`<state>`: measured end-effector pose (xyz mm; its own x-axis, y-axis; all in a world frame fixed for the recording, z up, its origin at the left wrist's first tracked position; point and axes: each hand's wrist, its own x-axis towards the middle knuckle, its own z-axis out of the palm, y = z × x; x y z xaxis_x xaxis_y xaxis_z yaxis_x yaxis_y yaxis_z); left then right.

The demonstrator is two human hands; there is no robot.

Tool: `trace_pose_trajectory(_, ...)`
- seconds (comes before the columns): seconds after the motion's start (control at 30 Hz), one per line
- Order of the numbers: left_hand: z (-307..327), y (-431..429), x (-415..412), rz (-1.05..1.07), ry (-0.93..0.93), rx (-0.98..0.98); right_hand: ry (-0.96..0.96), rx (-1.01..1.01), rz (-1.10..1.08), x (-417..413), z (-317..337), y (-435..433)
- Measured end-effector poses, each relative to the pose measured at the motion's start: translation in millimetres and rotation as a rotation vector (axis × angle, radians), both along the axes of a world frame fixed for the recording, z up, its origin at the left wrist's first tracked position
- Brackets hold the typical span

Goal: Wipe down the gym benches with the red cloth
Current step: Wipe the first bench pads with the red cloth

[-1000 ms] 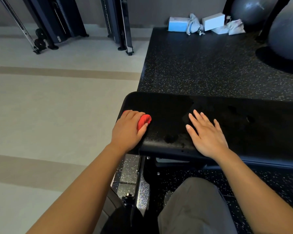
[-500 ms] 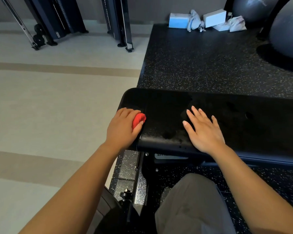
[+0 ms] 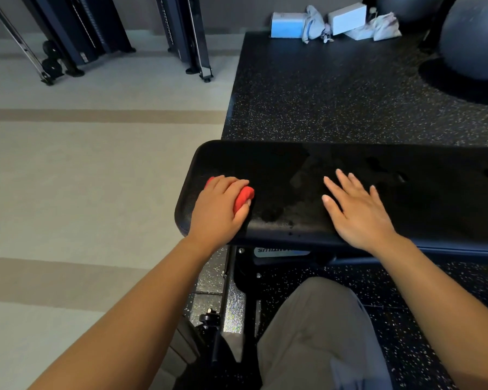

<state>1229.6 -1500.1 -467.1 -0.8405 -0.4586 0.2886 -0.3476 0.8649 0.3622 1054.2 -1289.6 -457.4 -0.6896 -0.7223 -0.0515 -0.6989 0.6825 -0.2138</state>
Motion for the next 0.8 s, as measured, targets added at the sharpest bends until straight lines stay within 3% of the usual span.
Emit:
trace_pose_trajectory(0.4,2.3,9.0,-5.9,-0.018,-0.015,-0.006,0.03,0.03,-0.038,2.5,-3.4,-2.0)
trace_pose_trajectory(0.8,-9.7,30.0,5.1,-0.025,0.1,-0.049,0.047,-0.028,-0.05,1.9,-6.6,-1.3)
